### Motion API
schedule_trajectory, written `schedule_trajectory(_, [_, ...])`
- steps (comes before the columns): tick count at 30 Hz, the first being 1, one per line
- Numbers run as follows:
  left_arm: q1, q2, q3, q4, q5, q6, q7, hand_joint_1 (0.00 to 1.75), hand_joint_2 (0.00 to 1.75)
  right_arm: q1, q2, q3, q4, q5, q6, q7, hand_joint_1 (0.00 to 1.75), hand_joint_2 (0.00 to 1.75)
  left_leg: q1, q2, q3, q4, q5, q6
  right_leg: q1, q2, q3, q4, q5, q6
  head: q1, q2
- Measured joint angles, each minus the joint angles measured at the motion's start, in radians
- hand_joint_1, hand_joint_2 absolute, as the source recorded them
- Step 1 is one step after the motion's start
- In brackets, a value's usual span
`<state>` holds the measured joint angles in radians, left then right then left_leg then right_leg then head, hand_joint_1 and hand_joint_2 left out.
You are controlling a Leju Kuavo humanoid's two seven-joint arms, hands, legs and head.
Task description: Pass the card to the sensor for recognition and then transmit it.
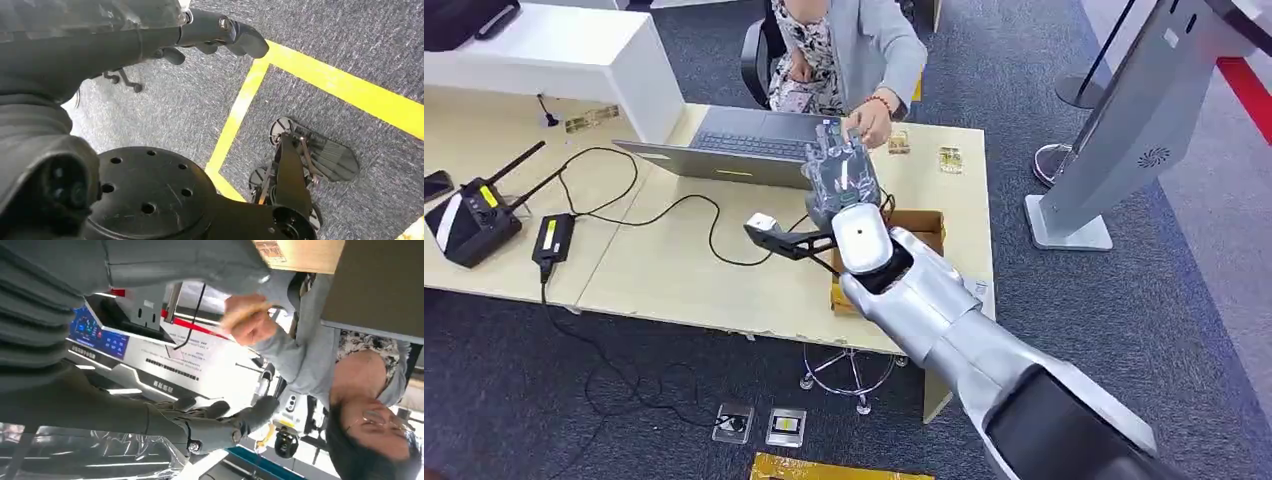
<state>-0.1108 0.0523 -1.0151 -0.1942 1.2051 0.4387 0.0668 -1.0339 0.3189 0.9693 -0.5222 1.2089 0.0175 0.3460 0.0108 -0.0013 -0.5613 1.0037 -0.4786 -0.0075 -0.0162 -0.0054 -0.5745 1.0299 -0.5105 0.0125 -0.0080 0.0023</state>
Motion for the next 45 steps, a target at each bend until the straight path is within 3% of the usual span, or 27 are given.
schedule_trajectory(6, [0.0,-0.003,0.0,0.0,0.015,0.025,-0.003,0.0,0.0,-0.01,-0.007,0.007,0.019,-0.081,-0.032,0.007,0.0,0.0,0.0,0.0,0.0,0.0,0.0,0.0,0.0,0.0,0.0,0.0,0.0,0.0,0.0,0.0])
schedule_trajectory(10, [0.002,-0.015,0.004,0.0,0.043,0.058,-0.022,0.0,0.0,-0.03,-0.048,-0.026,0.034,-0.265,-0.213,-0.023,0.0,0.0,0.0,0.0,0.0,0.001,0.0,0.0,0.0,-0.001,0.0,-0.001,0.0,0.0,0.0,0.0])
schedule_trajectory(12, [0.004,-0.02,0.006,0.0,0.059,0.068,-0.023,0.0,0.0,-0.034,-0.092,-0.074,0.047,-0.363,-0.296,-0.035,0.0,0.0,0.0,0.0,0.001,0.002,0.0,0.0,0.0,-0.001,0.0,-0.001,0.0,0.0,0.0,0.0])
schedule_trajectory(15, [0.007,-0.025,0.017,0.0,0.081,0.076,-0.019,0.0,0.0,-0.033,-0.18,-0.128,0.063,-0.438,-0.362,-0.016,0.0,0.0,0.0,0.0,0.0,0.003,0.0,0.0,0.0,-0.001,0.0,-0.001,0.001,0.001,0.0,0.0])
schedule_trajectory(18, [0.013,-0.027,0.023,0.0,0.088,0.075,-0.015,0.0,0.0,-0.029,-0.272,-0.177,0.072,-0.473,-0.376,-0.016,0.0,0.0,-0.001,-0.001,0.0,0.004,-0.001,0.001,-0.001,-0.002,0.001,-0.002,0.002,0.002,0.001,0.0])
schedule_trajectory(27, [0.014,-0.03,0.038,0.0,0.104,0.063,-0.002,0.0,0.0,0.008,-0.494,-0.265,0.068,-0.521,-0.373,0.147,0.0,0.0,-0.001,0.002,0.0,0.004,-0.001,0.002,-0.001,0.0,0.0,-0.002,0.002,0.002,-0.001,0.0])
schedule_trajectory(30, [0.014,-0.031,0.046,0.0,0.105,0.056,-0.002,0.0,0.0,0.061,-0.595,-0.289,0.035,-0.558,-0.357,0.22,0.0,0.0,-0.001,0.0,0.0,0.004,-0.001,0.002,-0.001,-0.002,0.001,-0.002,0.002,0.002,0.0,0.0])
schedule_trajectory(34, [0.014,-0.031,0.047,0.0,0.105,0.047,-0.008,0.0,0.0,0.184,-0.728,-0.342,-0.012,-0.668,-0.389,0.25,0.0,0.0,-0.001,-0.002,0.001,0.004,-0.003,0.003,-0.001,-0.005,0.003,-0.005,0.002,0.002,0.0,0.0])
schedule_trajectory(38, [0.014,-0.032,0.053,0.0,0.113,0.038,-0.039,0.0,0.0,0.376,-0.833,-0.422,-0.03,-0.817,-0.475,0.197,0.0,0.0,0.0,-0.004,-0.001,0.004,-0.004,0.005,0.0,-0.008,0.004,-0.006,0.001,0.002,0.0,0.0])
schedule_trajectory(45, [0.012,-0.036,0.065,0.0,0.129,0.041,-0.064,0.0,0.0,0.593,-0.906,-0.54,-0.006,-0.961,-0.558,0.08,0.0,0.0,0.001,-0.002,0.0,0.003,-0.005,0.004,0.001,-0.005,0.003,-0.006,0.0,0.001,0.0,0.0])
